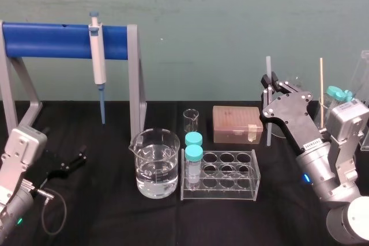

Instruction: Pick up the stirring rod with one hand, then place it down.

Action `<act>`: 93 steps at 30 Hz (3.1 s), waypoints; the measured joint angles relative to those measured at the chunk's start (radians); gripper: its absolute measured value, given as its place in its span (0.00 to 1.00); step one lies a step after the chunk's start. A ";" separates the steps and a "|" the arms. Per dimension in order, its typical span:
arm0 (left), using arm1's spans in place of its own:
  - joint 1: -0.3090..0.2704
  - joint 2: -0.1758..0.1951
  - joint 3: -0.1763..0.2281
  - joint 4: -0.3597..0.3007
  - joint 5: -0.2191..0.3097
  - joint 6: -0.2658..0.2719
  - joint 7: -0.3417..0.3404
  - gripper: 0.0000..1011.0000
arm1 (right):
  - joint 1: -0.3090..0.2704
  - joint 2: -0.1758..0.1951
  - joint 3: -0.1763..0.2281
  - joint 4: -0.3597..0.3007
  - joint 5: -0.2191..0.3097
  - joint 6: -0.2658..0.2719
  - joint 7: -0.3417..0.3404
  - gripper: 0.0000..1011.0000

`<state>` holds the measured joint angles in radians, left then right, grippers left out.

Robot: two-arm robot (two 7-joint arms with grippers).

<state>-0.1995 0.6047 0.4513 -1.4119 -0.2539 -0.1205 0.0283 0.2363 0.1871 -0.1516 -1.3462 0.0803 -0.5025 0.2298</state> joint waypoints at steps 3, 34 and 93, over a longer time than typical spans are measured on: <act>0.000 0.000 0.000 0.000 0.000 0.000 0.000 0.99 | 0.009 -0.005 0.004 0.016 0.022 0.004 0.031 0.07; 0.000 0.000 0.000 0.000 0.000 0.000 0.000 0.99 | 0.102 -0.016 -0.049 0.182 0.129 -0.015 0.200 0.07; 0.000 0.000 0.000 0.000 0.000 0.000 0.000 0.99 | 0.136 -0.019 -0.068 0.308 0.159 0.040 0.206 0.21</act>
<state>-0.1995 0.6047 0.4514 -1.4120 -0.2539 -0.1205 0.0283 0.3720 0.1677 -0.2197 -1.0383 0.2392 -0.4628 0.4353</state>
